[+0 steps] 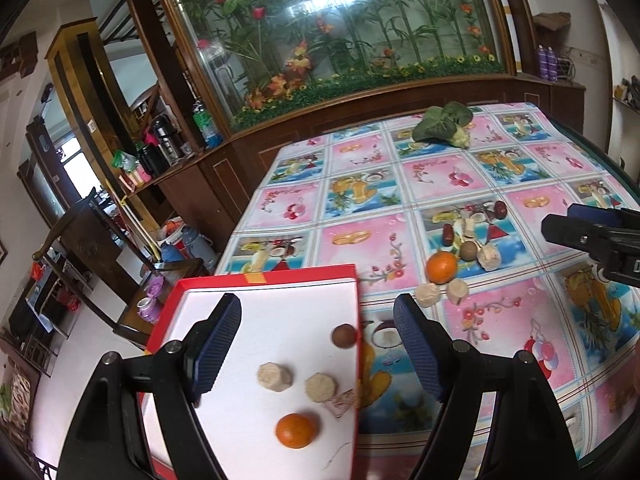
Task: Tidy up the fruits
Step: 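Grasp a beige ball with the left tool while the right tool grasps a beige cube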
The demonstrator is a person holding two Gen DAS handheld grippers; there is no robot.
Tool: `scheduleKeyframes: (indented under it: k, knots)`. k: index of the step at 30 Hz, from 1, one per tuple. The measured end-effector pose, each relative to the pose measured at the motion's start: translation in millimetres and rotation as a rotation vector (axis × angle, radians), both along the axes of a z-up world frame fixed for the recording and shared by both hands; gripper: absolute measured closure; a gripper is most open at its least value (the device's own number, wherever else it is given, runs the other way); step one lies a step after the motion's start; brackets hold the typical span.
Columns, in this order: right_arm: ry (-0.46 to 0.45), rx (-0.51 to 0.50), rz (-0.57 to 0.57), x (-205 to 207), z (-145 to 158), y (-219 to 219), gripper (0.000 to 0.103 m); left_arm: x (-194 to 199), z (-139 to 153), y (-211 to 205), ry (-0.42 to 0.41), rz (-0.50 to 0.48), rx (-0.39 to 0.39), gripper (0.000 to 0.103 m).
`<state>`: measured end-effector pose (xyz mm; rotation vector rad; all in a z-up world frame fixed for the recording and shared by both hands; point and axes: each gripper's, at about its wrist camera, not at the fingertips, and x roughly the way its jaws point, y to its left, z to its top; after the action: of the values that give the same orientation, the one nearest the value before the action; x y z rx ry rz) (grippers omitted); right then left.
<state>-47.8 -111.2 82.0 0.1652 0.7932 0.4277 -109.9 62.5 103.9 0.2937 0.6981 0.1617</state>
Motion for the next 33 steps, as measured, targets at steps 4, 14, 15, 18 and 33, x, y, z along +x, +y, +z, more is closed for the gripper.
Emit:
scheduleKeyframes:
  k: [4,14,15,18,33]
  knots:
    - [0.032,-0.043,0.008,8.6,-10.1,-3.7,0.036,10.3,-16.9,-9.8,0.083,-0.072,-0.077,0.025]
    - [0.149,-0.217,0.083,44.3,-54.3,23.5,0.036,38.5,-52.5,-20.4,0.245,-0.156,-0.212,0.025]
    - [0.144,-0.229,0.092,46.6,-55.9,29.5,0.036,41.9,-55.0,-19.4,0.262,-0.157,-0.234,0.025]
    - [0.142,-0.271,0.111,54.8,-63.4,44.9,0.037,46.2,-58.3,-20.6,0.274,-0.167,-0.242,0.025]
    - [0.14,-0.268,0.087,70.2,-73.5,29.7,0.074,63.4,-70.2,-47.7,0.333,-0.228,-0.247,0.039]
